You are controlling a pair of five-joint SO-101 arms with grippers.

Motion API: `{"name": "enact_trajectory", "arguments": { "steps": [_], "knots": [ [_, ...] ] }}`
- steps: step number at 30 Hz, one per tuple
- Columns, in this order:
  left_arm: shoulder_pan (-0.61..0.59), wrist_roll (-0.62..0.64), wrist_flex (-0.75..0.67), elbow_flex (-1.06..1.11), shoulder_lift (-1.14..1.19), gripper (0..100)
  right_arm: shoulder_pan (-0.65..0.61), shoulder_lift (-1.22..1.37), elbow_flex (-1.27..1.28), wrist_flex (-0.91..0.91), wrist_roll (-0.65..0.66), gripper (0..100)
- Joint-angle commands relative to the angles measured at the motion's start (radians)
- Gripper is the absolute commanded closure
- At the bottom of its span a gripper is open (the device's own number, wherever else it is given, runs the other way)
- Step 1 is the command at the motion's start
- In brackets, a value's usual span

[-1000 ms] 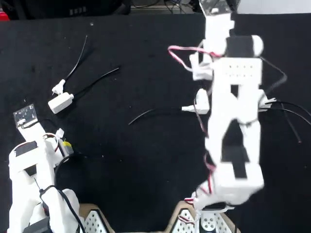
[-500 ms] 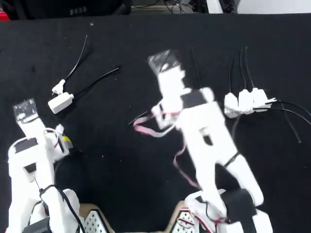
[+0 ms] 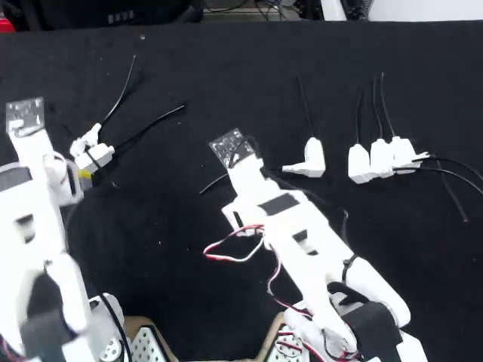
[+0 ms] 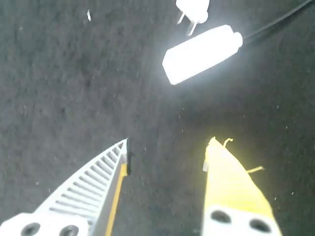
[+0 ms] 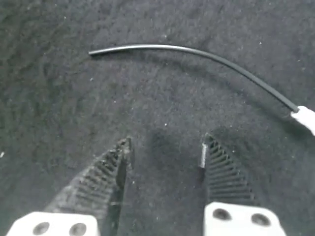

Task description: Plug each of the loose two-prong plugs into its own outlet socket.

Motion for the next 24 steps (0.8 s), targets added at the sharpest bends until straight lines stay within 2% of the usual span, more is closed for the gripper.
{"name": "enact_trajectory", "arguments": {
  "steps": [1, 6, 13, 16, 21, 24],
  "knots": [
    [0.015, 0.018, 0.066, -0.275, 0.186, 75, -0.015, -0.038, 0.010, -0.068, 0.008, 79.7],
    [0.015, 0.135, 0.144, -0.573, 0.448, 74, -0.043, -0.038, 0.016, -0.069, 0.009, 79.7],
    [0.035, 0.284, 0.144, -0.901, 0.775, 74, -0.078, -0.038, 0.016, -0.066, 0.015, 79.7],
    [0.070, 0.288, 0.175, -0.969, 0.876, 74, -0.078, -0.038, 0.016, -0.068, 0.015, 79.7],
    [0.137, 0.236, 0.387, -1.056, 0.930, 75, -0.078, -0.038, 0.016, -0.069, 0.015, 79.7],
    [0.151, 0.187, 0.459, -1.075, 0.931, 75, -0.077, -0.038, 0.016, -0.071, 0.015, 79.7]
  ]
}}
